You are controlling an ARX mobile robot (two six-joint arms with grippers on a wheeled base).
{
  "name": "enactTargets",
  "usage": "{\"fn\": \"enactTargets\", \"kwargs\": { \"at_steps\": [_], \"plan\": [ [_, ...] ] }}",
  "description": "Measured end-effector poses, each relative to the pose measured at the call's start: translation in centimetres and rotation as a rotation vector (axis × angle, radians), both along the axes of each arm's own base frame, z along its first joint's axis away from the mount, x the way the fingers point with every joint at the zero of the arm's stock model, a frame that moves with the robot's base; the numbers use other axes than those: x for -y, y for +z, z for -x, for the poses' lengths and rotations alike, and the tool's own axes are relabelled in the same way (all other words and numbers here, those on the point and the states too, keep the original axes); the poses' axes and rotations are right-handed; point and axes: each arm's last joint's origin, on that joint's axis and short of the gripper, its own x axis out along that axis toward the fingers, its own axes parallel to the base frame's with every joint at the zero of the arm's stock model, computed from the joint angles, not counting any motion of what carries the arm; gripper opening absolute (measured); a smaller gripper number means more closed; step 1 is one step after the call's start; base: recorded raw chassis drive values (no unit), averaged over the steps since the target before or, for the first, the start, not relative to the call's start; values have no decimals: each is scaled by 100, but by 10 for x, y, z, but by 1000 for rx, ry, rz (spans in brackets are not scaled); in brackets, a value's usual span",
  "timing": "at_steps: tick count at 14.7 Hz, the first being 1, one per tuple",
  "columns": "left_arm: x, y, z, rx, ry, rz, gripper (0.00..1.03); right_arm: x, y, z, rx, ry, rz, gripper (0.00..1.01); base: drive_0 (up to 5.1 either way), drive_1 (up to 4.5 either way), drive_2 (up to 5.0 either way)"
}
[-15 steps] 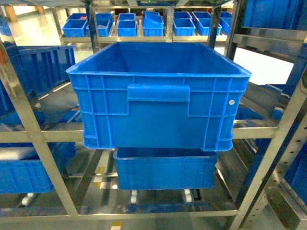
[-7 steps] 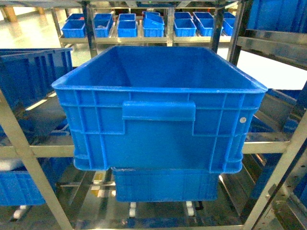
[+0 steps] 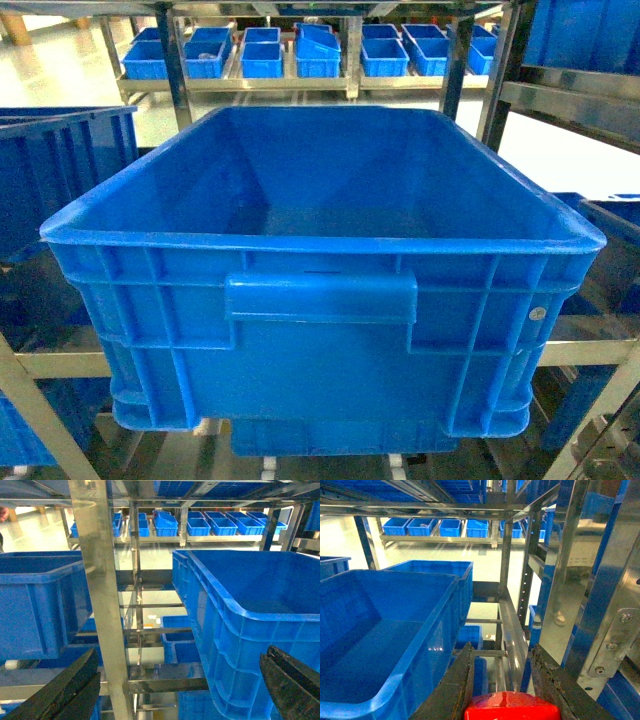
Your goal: Pick red block from blue box to shelf
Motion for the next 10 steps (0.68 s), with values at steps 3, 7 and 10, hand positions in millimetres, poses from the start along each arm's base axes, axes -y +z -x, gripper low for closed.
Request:
{"fn": "enactTargets", "kwargs": {
  "at_steps": [3,7,10],
  "plan": [
    [0,0,0,0,0,0,98,0,0,0,0,0,0,28,6,436,-425],
    [0,0,0,0,0,0,98,-1,2,0,-231,39,37,28,6,436,-425],
    [0,0,0,0,0,0,98,-9,2,-6,-245,66,40,28,6,436,-425]
  ]
}}
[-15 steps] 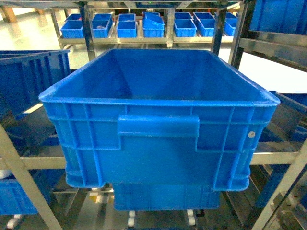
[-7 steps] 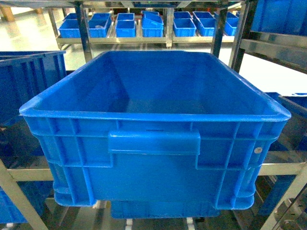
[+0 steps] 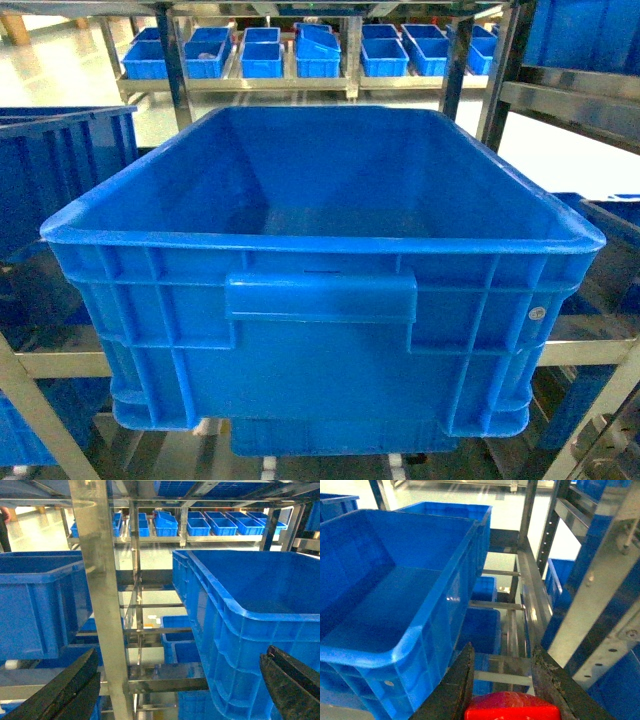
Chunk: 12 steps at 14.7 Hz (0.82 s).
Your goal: Pick red block from blue box to shelf
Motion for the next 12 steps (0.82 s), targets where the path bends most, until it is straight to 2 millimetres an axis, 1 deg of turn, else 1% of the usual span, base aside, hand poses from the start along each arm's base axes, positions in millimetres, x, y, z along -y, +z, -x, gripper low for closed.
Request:
{"fn": "enactTargets", "kwargs": {
  "at_steps": [1,3,4,5,6,7,9,10,12],
  "plan": [
    [0,0,0,0,0,0,98,-6,4,-9,5,19,-7,28,6,436,-425],
    [0,0,0,0,0,0,98,-21,16,-35,16,72,-31,28,6,436,-425],
    [0,0,0,0,0,0,98,-30,19,-48,3,106,-45,28,6,436,-425],
    [0,0,0,0,0,0,98,-56,21,-70,-39,199,-76,28,6,436,-425],
    [0,0,0,0,0,0,98,-80,17,-83,-74,278,-94,28,6,436,-425],
    [0,0,0,0,0,0,98,-97,11,-94,-69,310,-77,28,6,436,-425],
    [0,0,0,0,0,0,98,-117,2,-109,-82,345,-38,28,6,436,-425],
    [0,0,0,0,0,0,98,-131,-6,-123,-100,364,-16,28,6,436,-425],
    [0,0,0,0,0,0,98,-147,-16,-146,-114,376,18,28,6,436,-425]
  ]
}}
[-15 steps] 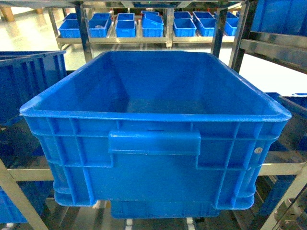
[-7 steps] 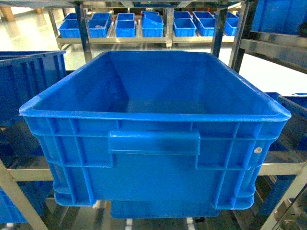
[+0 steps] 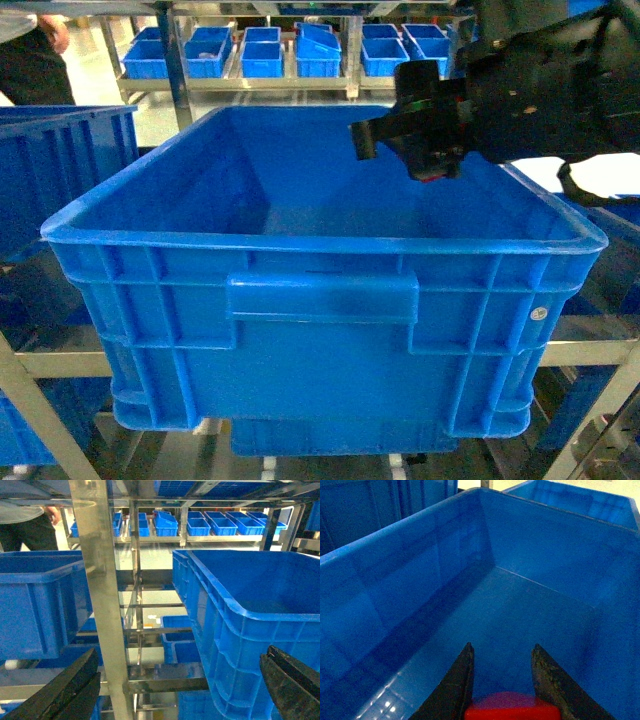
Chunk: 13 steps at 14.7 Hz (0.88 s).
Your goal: Pick red block from blue box to shelf
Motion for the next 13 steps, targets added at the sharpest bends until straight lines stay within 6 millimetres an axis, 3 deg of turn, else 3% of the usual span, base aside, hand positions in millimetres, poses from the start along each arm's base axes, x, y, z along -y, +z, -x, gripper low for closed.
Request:
{"fn": "enactTargets", "kwargs": {
  "at_steps": [2,7,13],
  "plan": [
    [0,0,0,0,0,0,98,-14,-3,-24,5,7,24,28,3,218,-212],
    [0,0,0,0,0,0,98,-29,-14,-58,16,16,64,28,0,0,0],
    [0,0,0,0,0,0,98,-33,-47,-71,-16,-19,120,28,0,0,0]
  ]
}}
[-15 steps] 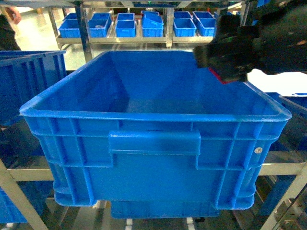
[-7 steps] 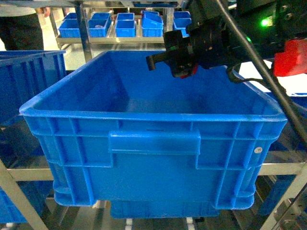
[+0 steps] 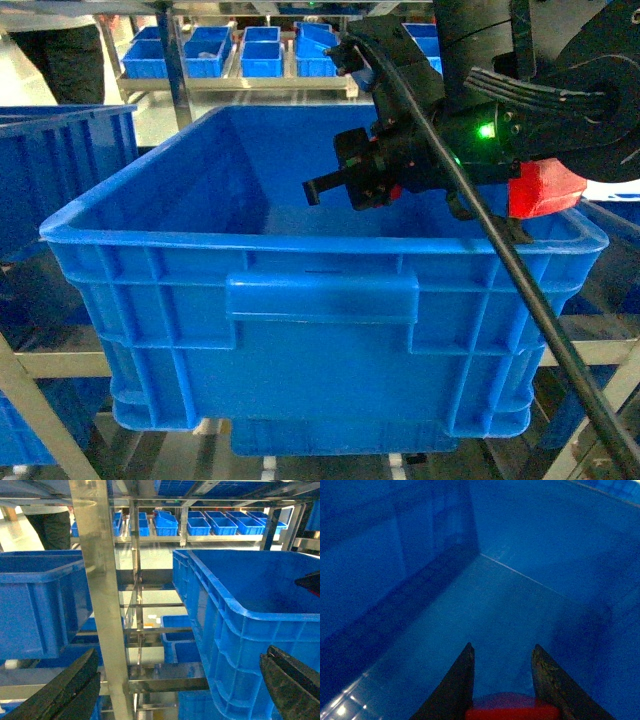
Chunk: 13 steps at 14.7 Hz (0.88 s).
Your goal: Pick red block from blue box to shelf
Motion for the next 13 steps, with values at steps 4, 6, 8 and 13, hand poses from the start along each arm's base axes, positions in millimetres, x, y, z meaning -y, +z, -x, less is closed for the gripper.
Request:
{"fn": "enactTargets", "kwargs": {
  "at_steps": [4,6,8,13],
  "plan": [
    [0,0,0,0,0,0,98,-4,2,-4,49,-1,-11,28,0,0,0],
    [0,0,0,0,0,0,98,-10,-2,-5,50,0,2,28,0,0,0],
    [0,0,0,0,0,0,98,-13,-10,-5,19,-2,11,28,0,0,0],
    [0,0,0,0,0,0,98,-15,1,-11,-112,-59,-58,80,0,0,0]
  ]
}}
